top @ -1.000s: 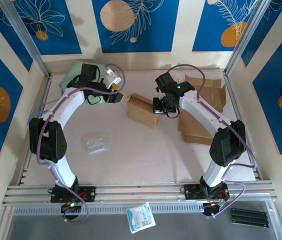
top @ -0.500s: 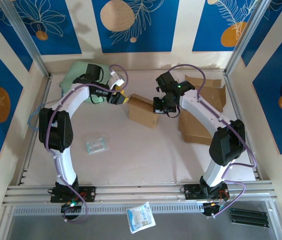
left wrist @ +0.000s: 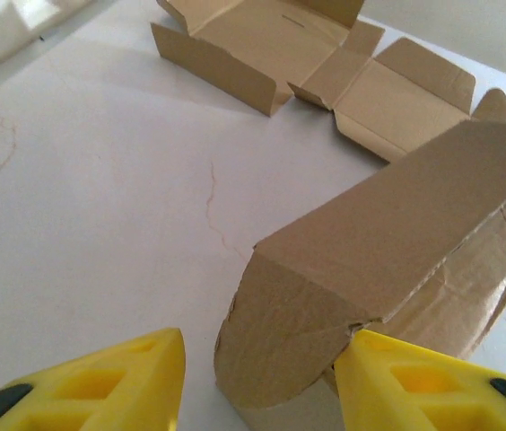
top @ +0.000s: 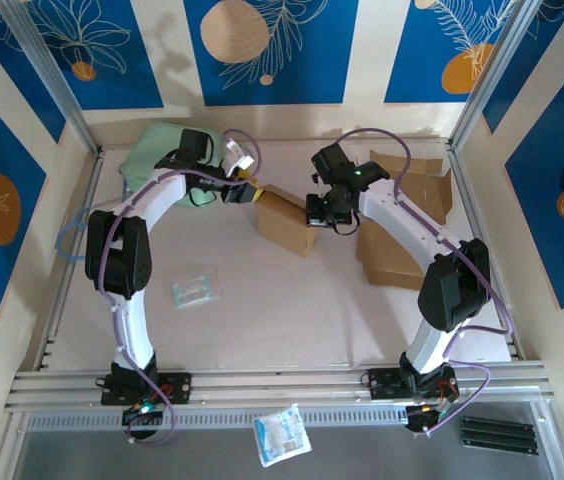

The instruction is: Fold the paper box

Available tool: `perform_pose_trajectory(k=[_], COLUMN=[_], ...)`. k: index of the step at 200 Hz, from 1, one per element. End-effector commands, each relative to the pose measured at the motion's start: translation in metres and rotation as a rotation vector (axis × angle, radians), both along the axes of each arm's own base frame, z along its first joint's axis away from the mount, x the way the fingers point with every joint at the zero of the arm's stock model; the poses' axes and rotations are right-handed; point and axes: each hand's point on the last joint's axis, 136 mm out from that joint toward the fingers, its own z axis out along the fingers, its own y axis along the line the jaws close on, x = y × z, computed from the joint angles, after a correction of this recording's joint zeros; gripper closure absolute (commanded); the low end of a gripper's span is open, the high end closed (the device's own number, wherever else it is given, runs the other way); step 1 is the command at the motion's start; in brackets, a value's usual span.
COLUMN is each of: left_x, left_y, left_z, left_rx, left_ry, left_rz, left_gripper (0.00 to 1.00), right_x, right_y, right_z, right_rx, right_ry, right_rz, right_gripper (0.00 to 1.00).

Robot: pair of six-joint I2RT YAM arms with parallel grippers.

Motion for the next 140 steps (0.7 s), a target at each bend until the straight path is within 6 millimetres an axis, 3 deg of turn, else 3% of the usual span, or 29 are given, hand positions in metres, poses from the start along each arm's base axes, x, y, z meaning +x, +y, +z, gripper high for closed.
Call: perform_pose_trajectory(k=[1,54,107,140], left_x=[0.000,-0.002,-0.012,-0.020], left_y=[-0.011,-0.017,-0.017,-0.016], left_z=[0.001,-0.004,-0.004,-0.006], left_rx=[-0.036,-0.035,-0.015,0.002], left_ry=[-0.023,-0.005,-0.006,-0.007], left_rz=[-0.015,-0.009,-0.004,0.013], left_gripper=[0.54,0.78,0.98,1.00], right_x=[-0.003,-0.004,-0.002,0.002], right_y=[0.007,0.005,0.002,-0.004], right_z=[0.002,0.002,0.007,0.008], right_rx=[0.018,0.013,0.014,0.013], right_ry=[0.025,0.023,0.010,0.001], right_rz=[0.021,0.014,-0.009,-0.050], right_gripper=[0.95,0.93,0.78,0.68])
